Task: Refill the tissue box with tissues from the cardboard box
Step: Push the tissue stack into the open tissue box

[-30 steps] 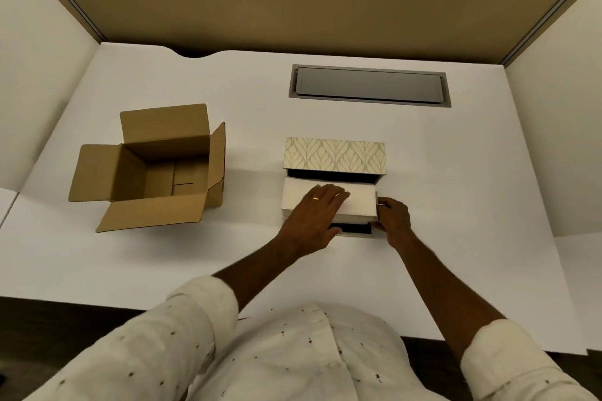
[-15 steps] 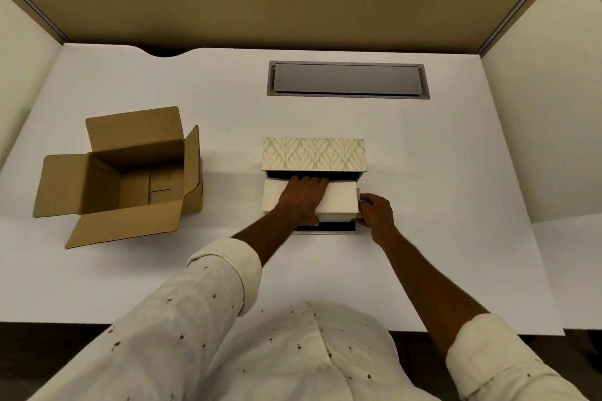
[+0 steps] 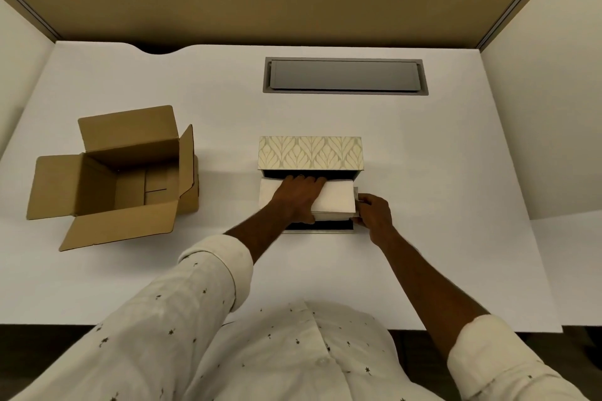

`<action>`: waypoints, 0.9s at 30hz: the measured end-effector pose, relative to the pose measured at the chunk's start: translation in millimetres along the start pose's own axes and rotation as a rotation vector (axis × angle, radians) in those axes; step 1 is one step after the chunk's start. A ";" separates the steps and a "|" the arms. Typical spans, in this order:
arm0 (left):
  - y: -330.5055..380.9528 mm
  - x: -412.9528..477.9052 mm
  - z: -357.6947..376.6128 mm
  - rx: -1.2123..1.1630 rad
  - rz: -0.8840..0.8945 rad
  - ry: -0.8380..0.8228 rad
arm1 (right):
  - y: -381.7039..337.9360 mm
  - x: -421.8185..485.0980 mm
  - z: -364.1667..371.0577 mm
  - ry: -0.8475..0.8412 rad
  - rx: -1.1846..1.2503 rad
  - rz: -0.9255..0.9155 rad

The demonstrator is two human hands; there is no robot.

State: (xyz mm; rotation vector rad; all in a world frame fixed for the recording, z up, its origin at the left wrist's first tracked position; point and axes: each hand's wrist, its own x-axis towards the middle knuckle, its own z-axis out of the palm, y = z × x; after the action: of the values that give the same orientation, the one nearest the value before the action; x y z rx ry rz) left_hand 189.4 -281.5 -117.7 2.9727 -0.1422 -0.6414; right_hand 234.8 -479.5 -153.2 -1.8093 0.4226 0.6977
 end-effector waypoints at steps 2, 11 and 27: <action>-0.9 0.7 -2.3 -0.020 0.001 -0.007 | -0.2 0.2 -0.4 -0.003 0.008 -0.001; -7.7 0.1 -6.2 -0.043 -0.010 -0.009 | 4.8 -2.4 -3.6 -0.022 0.083 0.007; -12.4 -7.7 -9.6 -0.012 -0.004 0.000 | 15.6 -1.4 -30.2 0.020 0.109 -0.041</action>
State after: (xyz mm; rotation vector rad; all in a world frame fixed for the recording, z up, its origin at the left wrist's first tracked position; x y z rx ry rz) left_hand 187.3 -267.6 -107.3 2.9618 -0.1320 -0.6409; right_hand 232.1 -513.2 -156.7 -1.7182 0.4280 0.6175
